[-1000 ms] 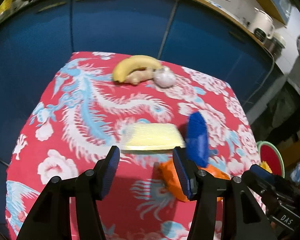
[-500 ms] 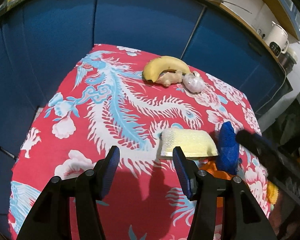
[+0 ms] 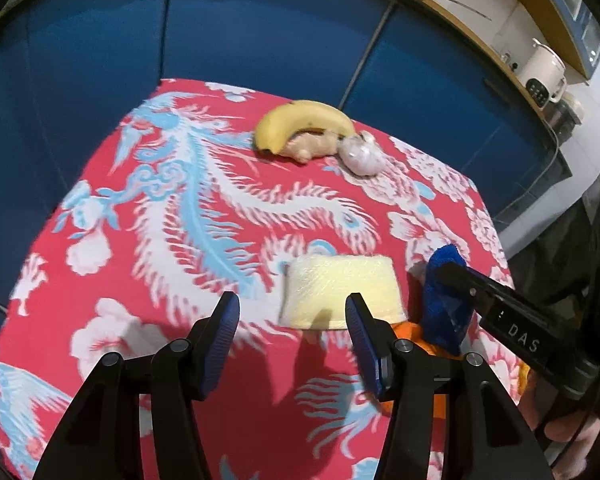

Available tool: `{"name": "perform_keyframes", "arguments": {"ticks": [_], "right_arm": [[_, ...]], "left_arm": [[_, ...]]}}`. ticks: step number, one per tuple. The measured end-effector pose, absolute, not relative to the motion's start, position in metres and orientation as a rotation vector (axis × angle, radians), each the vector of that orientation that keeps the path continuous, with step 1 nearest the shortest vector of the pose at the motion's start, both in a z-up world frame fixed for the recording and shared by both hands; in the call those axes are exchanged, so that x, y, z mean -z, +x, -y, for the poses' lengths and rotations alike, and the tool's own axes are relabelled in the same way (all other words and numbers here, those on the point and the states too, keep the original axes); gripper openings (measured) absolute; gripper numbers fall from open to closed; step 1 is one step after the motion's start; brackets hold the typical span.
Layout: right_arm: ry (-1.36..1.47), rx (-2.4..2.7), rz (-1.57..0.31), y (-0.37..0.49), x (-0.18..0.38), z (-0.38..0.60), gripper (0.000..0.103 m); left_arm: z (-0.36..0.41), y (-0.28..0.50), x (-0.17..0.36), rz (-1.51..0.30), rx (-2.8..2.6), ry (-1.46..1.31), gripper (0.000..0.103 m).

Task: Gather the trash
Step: 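Grasp the yellow sponge with the left tool while the right tool grasps the blue cloth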

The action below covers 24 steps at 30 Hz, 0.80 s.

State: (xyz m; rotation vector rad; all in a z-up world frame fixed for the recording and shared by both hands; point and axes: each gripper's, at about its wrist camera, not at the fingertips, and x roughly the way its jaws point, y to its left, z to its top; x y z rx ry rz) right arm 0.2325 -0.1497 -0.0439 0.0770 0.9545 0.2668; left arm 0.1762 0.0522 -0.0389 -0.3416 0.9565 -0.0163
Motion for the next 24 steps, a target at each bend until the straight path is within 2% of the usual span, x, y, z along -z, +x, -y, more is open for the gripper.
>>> {"name": "perform_keyframes", "arguments": {"ticks": [5,13,16,24], "right_arm": [[0.121,-0.265,-0.945,0.226,0.043,0.168,0.019],[0.167,-0.276,-0.929,0.216,0.045,0.186,0.015],[0.194,-0.293,-0.913,0.209,0.043,0.193,0.015],[0.279,-0.299,-0.857,0.187,0.031,0.211,0.014]], "left_arm": [[-0.040,0.185,0.043,-0.967,0.026,-0.321,0.061],[-0.026,0.201,0.058,-1.015,0.030,-0.282,0.067],[-0.024,0.205,0.064,-1.014,0.033,-0.304,0.073],[-0.017,0.210,0.065,-0.987,0.057,-0.314,0.075]]}}
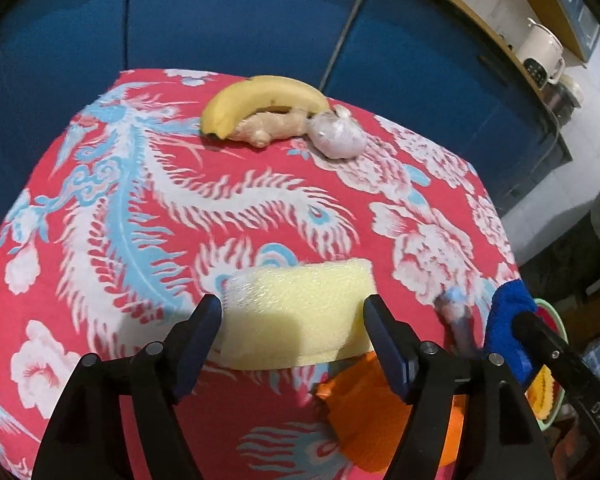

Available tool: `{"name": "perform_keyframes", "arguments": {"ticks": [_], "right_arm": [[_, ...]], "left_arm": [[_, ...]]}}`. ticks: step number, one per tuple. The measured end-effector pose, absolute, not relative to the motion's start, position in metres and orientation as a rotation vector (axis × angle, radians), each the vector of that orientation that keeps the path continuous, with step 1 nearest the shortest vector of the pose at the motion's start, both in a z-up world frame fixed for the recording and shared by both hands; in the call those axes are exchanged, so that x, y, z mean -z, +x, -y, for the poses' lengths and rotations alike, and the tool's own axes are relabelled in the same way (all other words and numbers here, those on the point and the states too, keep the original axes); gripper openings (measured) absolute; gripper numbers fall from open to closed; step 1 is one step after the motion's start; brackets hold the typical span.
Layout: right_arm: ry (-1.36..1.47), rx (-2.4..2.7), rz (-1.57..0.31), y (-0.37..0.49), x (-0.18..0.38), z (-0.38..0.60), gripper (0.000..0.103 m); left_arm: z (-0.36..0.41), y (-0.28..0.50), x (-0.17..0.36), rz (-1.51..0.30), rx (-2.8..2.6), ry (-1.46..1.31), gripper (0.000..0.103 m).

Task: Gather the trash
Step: 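Grasp the yellow sponge with the left tool while the right tool grasps the blue cloth, then carry the sponge and blue cloth over the red bucket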

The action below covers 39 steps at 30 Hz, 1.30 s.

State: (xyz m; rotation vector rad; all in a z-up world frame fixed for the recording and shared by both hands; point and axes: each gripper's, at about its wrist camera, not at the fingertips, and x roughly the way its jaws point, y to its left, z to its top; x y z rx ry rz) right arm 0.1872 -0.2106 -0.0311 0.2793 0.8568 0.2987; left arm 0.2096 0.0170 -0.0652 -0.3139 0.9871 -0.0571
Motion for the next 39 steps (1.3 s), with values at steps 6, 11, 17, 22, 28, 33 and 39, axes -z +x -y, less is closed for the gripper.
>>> {"name": "perform_keyframes", "arguments": {"ticks": [6,11,17,22,28,33,39], "right_arm": [[0.306,-0.286,-0.807,0.173,0.019,0.221,0.014],[0.328,-0.280,-0.803,0.165,0.018,0.229,0.014],[0.365,-0.263,-0.794,0.158,0.019,0.243,0.014],[0.401,-0.253,-0.787,0.151,0.023,0.253,0.014],[0.441,-0.244,-0.781,0.143,0.026,0.264,0.014],[0.456,-0.235,-0.772,0.138,0.026,0.270,0.014],[0.469,-0.215,-0.742,0.127,0.021,0.278,0.014]], "left_arm": [[-0.009,0.213,0.064,-1.015,0.074,-0.311,0.075],[0.011,0.218,0.066,-1.027,0.069,-0.217,0.081],[0.027,0.226,0.070,-1.007,0.022,-0.105,0.083],[0.034,0.227,0.074,-0.972,0.003,-0.043,0.082],[0.031,0.224,0.072,-0.945,0.004,-0.044,0.077],[0.022,0.215,0.067,-0.942,0.011,-0.084,0.076],[0.017,0.196,0.045,-0.901,0.042,-0.115,0.076]]}}
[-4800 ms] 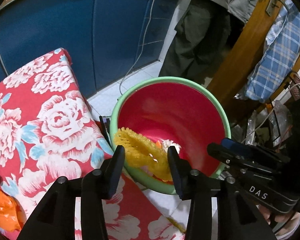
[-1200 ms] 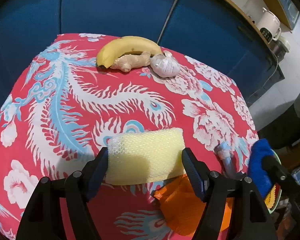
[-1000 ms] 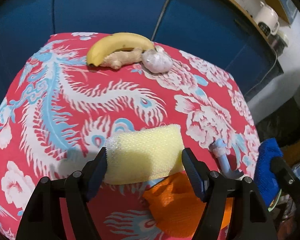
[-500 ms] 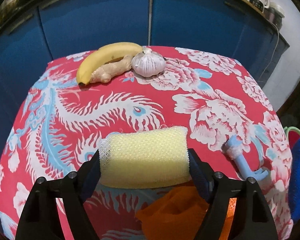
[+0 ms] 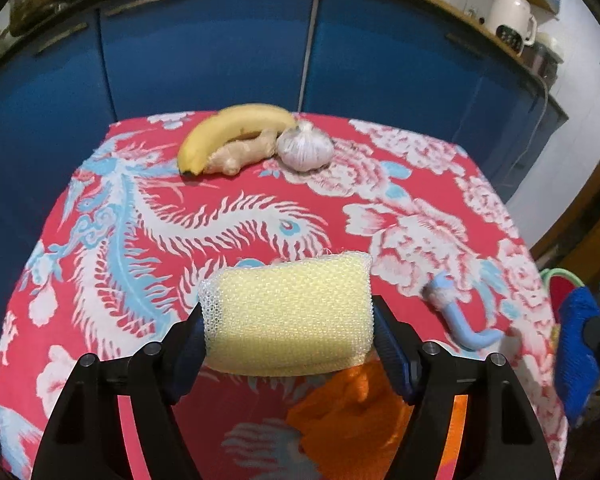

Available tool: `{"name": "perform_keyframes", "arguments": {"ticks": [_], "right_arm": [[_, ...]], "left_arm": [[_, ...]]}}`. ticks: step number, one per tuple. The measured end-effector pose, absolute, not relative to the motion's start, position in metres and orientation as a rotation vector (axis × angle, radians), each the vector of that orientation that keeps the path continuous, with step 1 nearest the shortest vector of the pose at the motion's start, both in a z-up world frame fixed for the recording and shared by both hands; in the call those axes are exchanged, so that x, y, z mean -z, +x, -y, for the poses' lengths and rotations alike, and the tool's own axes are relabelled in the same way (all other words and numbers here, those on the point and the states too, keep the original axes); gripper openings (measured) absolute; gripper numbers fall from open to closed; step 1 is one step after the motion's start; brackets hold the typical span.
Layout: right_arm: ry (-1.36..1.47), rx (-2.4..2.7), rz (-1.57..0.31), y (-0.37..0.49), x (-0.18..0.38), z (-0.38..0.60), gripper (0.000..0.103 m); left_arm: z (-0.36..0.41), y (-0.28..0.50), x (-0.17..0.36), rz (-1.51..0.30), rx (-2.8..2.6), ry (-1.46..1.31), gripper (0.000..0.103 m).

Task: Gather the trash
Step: 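Carry the sponge and blue cloth over the red bucket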

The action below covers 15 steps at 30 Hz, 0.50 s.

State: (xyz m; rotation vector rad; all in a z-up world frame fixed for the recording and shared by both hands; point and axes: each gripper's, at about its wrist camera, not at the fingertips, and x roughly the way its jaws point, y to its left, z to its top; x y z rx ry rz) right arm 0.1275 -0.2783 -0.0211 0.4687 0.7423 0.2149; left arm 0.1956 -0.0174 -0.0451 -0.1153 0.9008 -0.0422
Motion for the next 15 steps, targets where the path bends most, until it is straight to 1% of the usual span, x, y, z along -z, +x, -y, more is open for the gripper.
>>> {"name": "perform_keyframes", "arguments": {"ticks": [8,15], "right_arm": [[0.493,-0.155,-0.686,0.108,0.010,0.306,0.014],[0.540,-0.060,-0.678,0.096,0.017,0.348,0.014]], "left_arm": [[0.036,0.173,0.008,-0.821,0.124,-0.103,0.076],[0.063,0.160,-0.011,-0.796,0.209,-0.083,0.076]]}}
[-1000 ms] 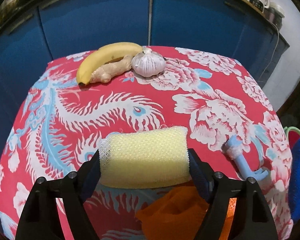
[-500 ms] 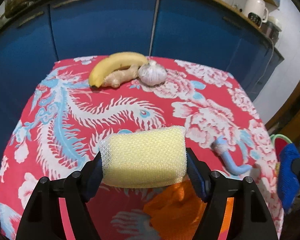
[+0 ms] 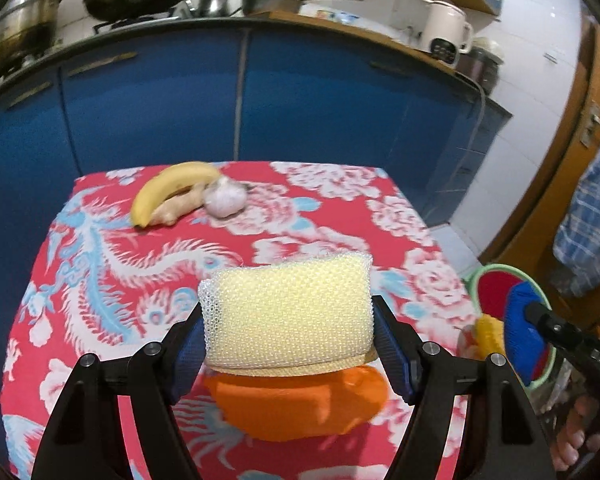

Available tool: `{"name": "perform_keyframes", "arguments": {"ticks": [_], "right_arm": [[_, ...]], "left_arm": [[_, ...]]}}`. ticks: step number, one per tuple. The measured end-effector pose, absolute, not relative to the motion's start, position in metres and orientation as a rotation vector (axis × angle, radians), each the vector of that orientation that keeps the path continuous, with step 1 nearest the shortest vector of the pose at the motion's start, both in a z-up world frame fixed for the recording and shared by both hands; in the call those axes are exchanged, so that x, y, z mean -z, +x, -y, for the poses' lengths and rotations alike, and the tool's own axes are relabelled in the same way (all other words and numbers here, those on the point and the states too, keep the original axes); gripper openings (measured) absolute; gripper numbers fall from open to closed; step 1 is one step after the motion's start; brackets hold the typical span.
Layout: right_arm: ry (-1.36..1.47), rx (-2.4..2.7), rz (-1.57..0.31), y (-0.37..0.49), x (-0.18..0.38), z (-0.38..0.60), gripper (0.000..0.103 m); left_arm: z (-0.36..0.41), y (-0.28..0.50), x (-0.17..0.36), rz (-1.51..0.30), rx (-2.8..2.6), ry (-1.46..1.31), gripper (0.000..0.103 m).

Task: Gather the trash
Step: 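Carry the sponge and blue cloth over the red bucket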

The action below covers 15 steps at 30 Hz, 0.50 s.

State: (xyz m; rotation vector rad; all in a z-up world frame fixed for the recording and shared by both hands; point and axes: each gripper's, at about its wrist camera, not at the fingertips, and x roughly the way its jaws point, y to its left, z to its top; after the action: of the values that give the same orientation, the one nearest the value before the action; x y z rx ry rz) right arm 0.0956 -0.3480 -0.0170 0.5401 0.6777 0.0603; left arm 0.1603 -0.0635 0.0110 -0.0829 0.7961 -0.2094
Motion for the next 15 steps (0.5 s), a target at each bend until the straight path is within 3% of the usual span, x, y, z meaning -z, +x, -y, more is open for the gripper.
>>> {"name": "perform_keyframes", "arguments": {"ticks": [15], "right_arm": [[0.540,0.102,-0.652,0.072,0.023,0.414,0.014]], "left_arm": [[0.153,0.146,-0.006,-0.832,0.396,0.012,0.076]]}}
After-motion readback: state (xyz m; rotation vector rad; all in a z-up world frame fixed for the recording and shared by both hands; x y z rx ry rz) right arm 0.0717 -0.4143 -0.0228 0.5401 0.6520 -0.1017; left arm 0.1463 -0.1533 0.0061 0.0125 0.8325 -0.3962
